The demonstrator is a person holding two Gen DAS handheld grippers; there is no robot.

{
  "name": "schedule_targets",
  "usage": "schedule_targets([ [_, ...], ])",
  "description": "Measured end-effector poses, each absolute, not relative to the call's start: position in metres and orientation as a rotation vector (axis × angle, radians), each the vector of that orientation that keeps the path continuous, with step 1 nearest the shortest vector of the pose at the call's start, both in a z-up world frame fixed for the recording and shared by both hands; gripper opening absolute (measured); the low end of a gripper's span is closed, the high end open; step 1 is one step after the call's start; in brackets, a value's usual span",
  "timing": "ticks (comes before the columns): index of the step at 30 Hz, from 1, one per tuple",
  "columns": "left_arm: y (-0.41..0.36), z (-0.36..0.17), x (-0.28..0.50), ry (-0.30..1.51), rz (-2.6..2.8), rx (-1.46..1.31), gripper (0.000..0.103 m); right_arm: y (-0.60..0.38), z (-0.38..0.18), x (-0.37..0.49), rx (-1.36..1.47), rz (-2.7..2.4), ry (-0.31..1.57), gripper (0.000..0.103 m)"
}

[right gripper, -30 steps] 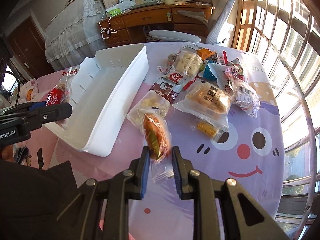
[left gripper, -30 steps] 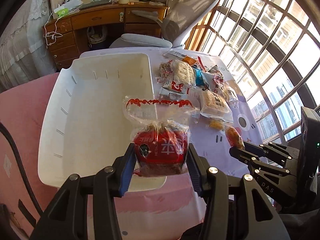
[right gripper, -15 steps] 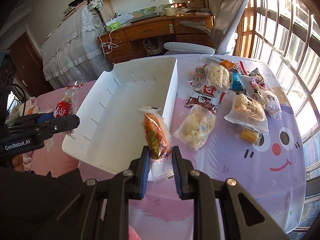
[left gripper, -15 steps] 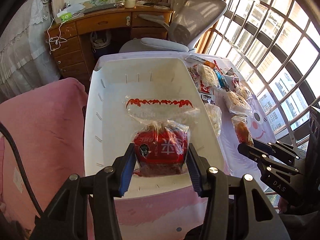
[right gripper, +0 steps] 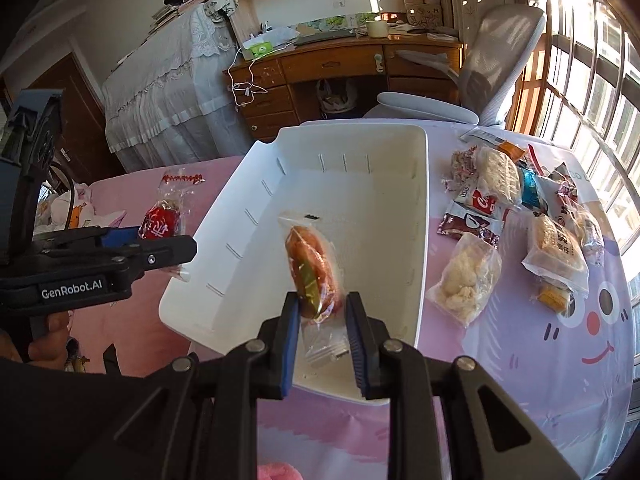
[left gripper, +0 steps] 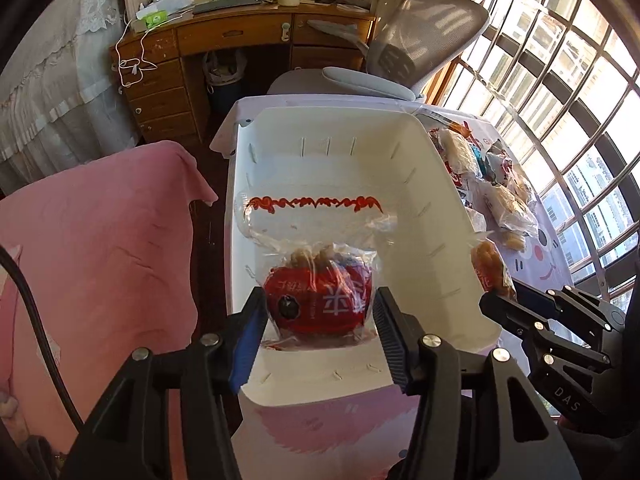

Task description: Organize snacks

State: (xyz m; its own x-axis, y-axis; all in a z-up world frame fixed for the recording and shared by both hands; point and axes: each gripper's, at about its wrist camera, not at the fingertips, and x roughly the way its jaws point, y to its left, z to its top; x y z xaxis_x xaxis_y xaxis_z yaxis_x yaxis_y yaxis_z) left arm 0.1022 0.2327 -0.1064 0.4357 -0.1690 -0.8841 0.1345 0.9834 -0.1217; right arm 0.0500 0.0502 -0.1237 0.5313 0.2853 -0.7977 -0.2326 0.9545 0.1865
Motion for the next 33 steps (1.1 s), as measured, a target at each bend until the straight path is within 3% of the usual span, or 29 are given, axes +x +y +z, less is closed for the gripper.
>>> schedule_targets([
  [2,0.231,-0.106,0.103,1.103,-0.188,-0.03,0.056,0.05,-0.127,0.052,0.067,0.303,0.977,0.031],
  [5,0.227,-0.105,0.103,1.096,-0.19,-0.018,0.068,0.046,-0.129,0.051,0.081,0.299,0.987,0.038],
  [33,0.11,-0.084,0.097,1.088,-0.269,0.036,0.078,-0.066,-0.134,0.042,0.125,0.228,1.109,0.041],
])
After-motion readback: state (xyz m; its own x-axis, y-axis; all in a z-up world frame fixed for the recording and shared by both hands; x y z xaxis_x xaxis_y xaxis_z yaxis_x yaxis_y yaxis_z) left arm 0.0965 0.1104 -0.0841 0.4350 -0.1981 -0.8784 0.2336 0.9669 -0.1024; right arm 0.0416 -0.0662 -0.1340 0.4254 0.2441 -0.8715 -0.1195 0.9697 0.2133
